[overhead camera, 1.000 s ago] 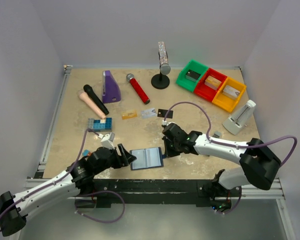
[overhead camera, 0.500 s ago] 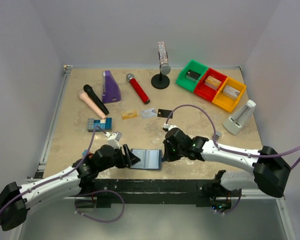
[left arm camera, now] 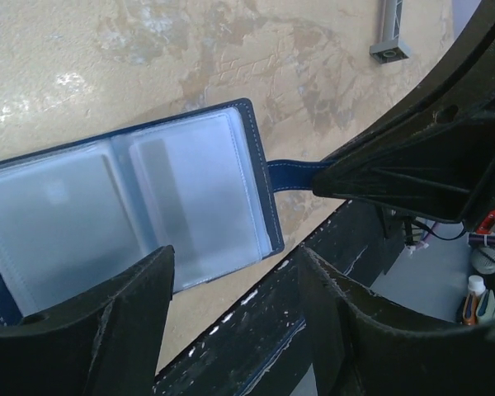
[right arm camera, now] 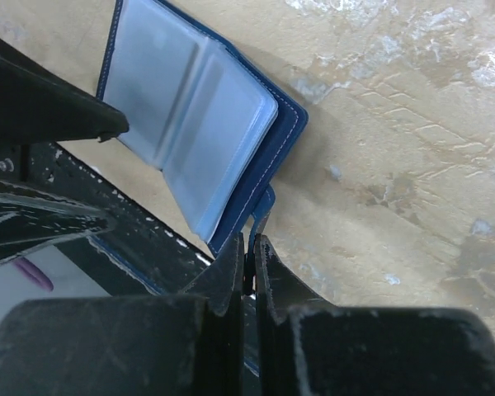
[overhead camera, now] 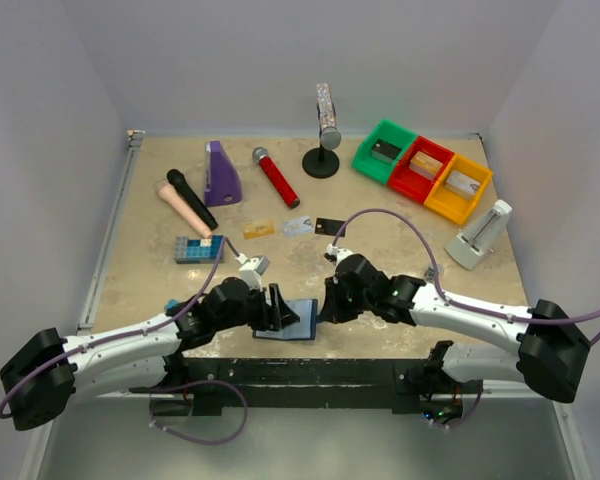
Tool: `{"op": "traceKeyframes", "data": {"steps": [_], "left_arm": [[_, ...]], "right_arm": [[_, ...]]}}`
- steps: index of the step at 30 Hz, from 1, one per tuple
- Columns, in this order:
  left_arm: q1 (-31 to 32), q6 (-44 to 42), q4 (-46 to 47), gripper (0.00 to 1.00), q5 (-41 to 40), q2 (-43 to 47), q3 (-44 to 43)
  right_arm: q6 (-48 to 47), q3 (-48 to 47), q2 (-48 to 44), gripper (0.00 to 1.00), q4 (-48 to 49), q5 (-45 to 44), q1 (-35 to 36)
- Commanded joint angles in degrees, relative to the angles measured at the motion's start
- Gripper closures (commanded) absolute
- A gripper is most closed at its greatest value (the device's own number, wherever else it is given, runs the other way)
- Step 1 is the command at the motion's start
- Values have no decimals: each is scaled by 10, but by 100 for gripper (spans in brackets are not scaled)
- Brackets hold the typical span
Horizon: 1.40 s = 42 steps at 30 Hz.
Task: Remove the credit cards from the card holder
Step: Remove the credit card from the card holder.
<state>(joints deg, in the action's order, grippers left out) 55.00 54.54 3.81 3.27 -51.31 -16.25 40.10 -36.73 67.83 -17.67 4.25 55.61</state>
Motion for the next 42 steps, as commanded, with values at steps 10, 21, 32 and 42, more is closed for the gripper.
{"op": "traceKeyframes", "data": {"steps": [10,21,32,42], "left_arm": [[14,-44,27,34,11,-86,-67],[14,-47,26,36,7,-112,-72],[14,-51,12,44,-12,-107,-65],[14,-54,28,37,4,-120,-69]], "right_arm": [[-4,-33,-39,100,37,52,4],[-9,-40,-42,100,33,57,4],[-12,-36,-42,100,28,53,4],[-9,-48,-48,100,30,70,4]]}}
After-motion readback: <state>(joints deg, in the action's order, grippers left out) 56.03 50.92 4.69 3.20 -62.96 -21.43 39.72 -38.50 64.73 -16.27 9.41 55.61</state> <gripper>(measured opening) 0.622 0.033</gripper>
